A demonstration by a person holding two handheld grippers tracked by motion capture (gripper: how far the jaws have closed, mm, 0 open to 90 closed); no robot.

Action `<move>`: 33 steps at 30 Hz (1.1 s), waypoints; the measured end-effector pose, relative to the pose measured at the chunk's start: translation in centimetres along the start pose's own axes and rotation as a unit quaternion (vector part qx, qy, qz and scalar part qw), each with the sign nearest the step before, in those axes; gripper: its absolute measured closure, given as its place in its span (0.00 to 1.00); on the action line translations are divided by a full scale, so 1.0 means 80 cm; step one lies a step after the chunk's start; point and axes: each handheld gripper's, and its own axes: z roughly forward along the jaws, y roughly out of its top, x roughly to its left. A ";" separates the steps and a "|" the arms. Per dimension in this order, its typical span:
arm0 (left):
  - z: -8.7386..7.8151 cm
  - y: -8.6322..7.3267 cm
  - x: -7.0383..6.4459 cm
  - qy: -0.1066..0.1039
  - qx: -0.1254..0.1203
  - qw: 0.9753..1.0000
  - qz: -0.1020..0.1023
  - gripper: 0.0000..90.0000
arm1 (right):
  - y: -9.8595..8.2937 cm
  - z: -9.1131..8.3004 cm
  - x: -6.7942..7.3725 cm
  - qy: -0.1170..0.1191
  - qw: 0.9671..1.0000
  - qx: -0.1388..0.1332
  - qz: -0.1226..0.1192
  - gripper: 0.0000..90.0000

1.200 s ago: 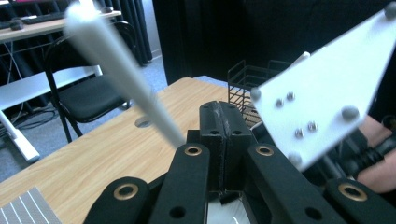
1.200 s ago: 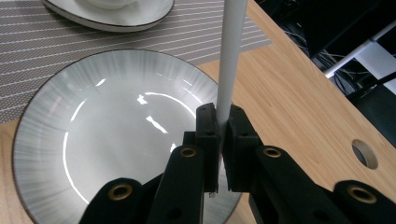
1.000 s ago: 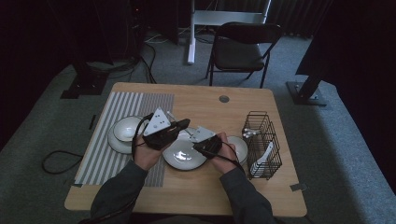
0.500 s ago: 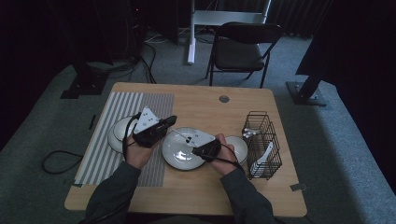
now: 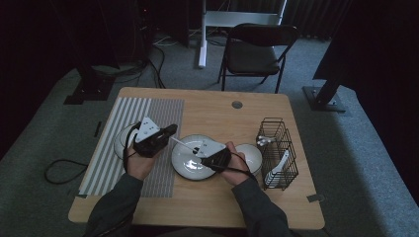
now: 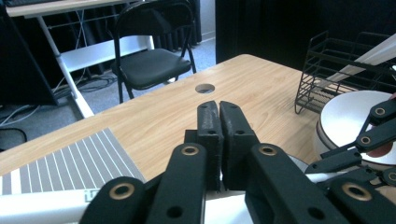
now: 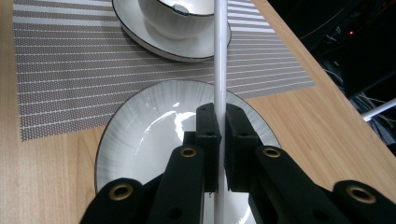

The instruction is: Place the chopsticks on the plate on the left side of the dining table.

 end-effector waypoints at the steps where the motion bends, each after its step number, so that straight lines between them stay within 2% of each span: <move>1: -0.002 -0.001 0.000 0.000 -0.002 1.000 -0.001 0.96 | 0.001 0.001 0.000 0.002 1.000 0.001 0.000 0.96; 5: -0.011 -0.007 0.003 0.002 -0.006 1.000 -0.002 0.90 | 0.009 0.010 0.000 0.006 1.000 0.008 0.001 0.96; 11: -0.028 -0.020 0.014 0.013 -0.006 1.000 -0.018 0.88 | 0.013 0.020 0.002 0.011 1.000 0.017 -0.002 0.96; 20: -0.045 -0.040 0.021 0.026 -0.003 0.999 -0.034 0.87 | 0.020 0.040 0.006 0.023 0.999 0.026 -0.002 0.96; 27: -0.053 -0.041 0.018 0.036 0.000 0.999 -0.023 0.86 | 0.026 0.048 0.008 0.029 0.999 0.026 -0.004 0.96; 33: -0.060 -0.041 0.023 0.045 -0.003 0.999 -0.028 0.86 | 0.035 0.057 0.013 0.035 0.999 0.029 -0.013 0.96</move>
